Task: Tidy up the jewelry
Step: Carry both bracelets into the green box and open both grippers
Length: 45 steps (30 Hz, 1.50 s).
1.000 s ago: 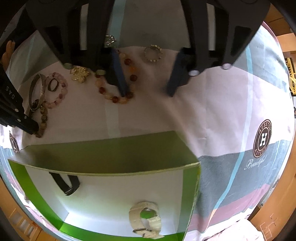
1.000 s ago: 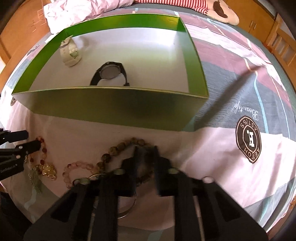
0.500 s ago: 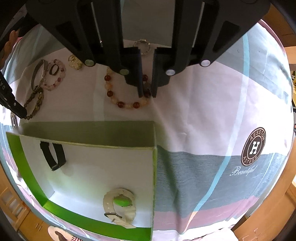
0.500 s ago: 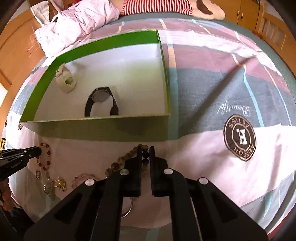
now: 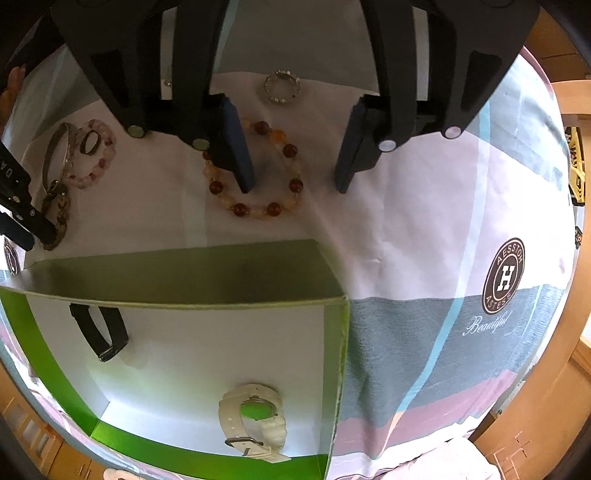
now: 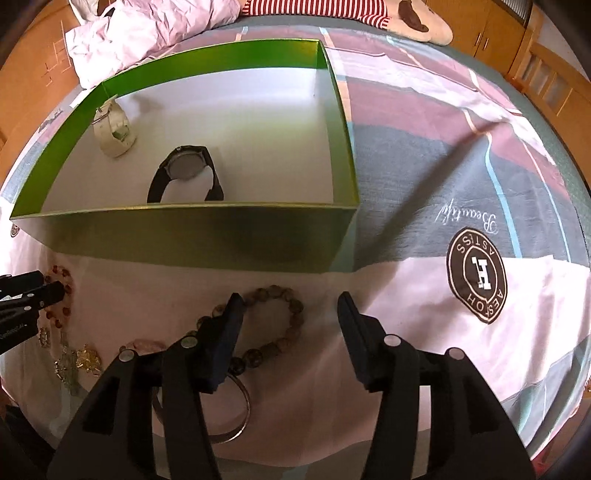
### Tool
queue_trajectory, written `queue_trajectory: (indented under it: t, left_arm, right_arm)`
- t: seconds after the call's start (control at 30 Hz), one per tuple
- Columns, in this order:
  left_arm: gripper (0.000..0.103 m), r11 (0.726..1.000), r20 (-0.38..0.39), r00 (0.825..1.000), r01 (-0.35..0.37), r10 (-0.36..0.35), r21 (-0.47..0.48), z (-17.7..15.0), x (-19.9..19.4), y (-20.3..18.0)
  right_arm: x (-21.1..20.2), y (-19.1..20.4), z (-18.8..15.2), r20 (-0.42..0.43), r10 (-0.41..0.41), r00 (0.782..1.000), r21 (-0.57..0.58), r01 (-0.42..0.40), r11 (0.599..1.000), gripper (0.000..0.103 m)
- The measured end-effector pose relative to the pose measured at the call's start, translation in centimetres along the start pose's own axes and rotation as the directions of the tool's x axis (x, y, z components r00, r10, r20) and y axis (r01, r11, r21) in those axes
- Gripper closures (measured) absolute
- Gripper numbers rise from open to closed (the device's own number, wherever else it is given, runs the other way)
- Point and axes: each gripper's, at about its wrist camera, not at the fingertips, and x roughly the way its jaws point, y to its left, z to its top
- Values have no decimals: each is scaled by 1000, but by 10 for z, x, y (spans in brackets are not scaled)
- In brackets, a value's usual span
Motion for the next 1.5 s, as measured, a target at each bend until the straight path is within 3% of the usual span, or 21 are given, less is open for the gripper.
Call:
queue_trajectory:
  t: [0.07, 0.13, 0.23, 0.3, 0.43, 0.5, 0.7, 0.97, 1.2, 1.4, 1.5]
  left_arm:
    - [58, 1000, 5, 1000, -1, 1, 6, -2, 0, 5]
    - [59, 1000, 9, 1000, -7, 6, 15, -2, -1, 5]
    - [64, 1000, 15, 1000, -5, 4, 28, -7, -4, 3]
    - [69, 999, 18, 1000, -4, 3, 39, -9, -5, 1]
    - [91, 999, 24, 1000, -20, 19, 51, -12, -12, -5]
    - [95, 999, 28, 999, -18, 17, 39, -13, -15, -5]
    - [96, 998, 88, 994, 59, -58, -7, -14, -46, 4]
    - [96, 992, 192, 974, 123, -119, -9, -17, -97, 4]
    - [96, 987, 309, 940, 159, -147, -16, -3, -131, 10]
    - [95, 988, 381, 913, 154, -145, 7, 20, -148, 11]
    - [96, 991, 385, 914, 134, -126, 6, 32, -142, 10]
  right_arm:
    - [0, 2, -1, -9, 22, 1000, -5, -22, 1000, 55]
    - [7, 8, -3, -44, 49, 998, -19, -50, 999, 72]
    - [5, 14, -6, -28, 22, 999, -64, -24, 998, 77]
    - [3, 16, -6, -27, 40, 999, -70, -42, 997, 94]
    - [1, 15, -6, -22, 54, 998, -51, -55, 997, 95]
    - [-4, 15, -6, -6, 66, 998, -34, -66, 997, 95]
    - [-39, 8, 1, 89, 146, 985, 21, -148, 989, 95]
    - [-84, 28, 5, 191, 207, 960, -29, -205, 978, 95]
    - [-131, 29, 22, 337, 262, 905, -43, -263, 964, 95]
    - [-136, 33, 54, 357, 245, 902, -31, -251, 968, 95]
    - [-120, 34, 70, 351, 213, 912, -19, -221, 975, 95]
